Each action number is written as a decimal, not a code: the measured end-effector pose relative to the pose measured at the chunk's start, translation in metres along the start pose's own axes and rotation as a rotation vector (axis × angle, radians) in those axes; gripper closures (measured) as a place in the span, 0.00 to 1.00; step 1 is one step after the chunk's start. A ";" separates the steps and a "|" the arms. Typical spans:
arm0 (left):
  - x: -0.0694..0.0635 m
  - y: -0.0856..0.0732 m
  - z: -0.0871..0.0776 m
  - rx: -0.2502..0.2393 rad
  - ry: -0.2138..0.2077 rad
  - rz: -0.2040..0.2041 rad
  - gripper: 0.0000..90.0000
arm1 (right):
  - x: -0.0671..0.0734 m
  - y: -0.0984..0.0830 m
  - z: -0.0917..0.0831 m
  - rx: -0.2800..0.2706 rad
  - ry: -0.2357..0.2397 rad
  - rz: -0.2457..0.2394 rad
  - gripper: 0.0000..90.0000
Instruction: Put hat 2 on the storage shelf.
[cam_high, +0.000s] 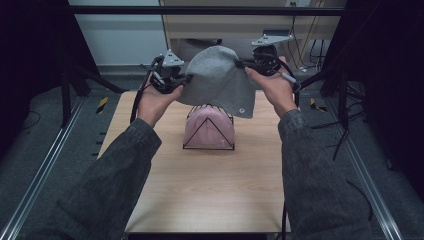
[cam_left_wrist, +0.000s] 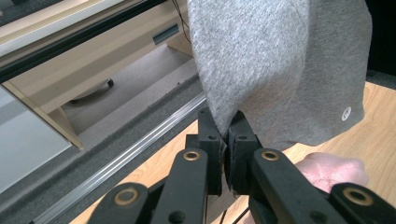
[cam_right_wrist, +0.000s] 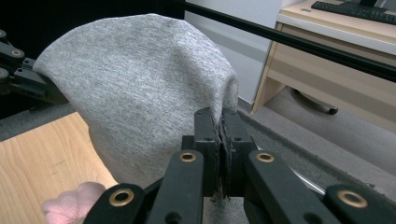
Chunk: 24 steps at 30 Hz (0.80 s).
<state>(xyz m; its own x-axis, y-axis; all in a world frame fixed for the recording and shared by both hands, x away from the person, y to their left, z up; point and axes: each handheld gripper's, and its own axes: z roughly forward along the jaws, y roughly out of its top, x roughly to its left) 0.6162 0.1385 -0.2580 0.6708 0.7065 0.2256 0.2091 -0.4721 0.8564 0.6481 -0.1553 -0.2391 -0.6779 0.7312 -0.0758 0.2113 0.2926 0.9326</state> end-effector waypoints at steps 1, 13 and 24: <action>0.000 -0.001 0.001 0.000 0.002 -0.002 0.96 | 0.000 -0.001 0.001 0.002 0.002 0.002 0.97; 0.009 -0.024 0.013 0.028 0.030 -0.018 0.96 | 0.005 -0.015 0.018 0.025 0.014 0.003 0.97; 0.005 -0.045 0.019 0.057 0.017 -0.025 0.96 | 0.014 -0.034 0.033 0.066 0.027 0.011 0.97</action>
<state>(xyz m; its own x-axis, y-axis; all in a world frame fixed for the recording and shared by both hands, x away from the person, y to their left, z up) 0.6236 0.1536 -0.3038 0.6527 0.7273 0.2124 0.2668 -0.4829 0.8341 0.6545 -0.1350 -0.2831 -0.6937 0.7182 -0.0551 0.2641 0.3248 0.9082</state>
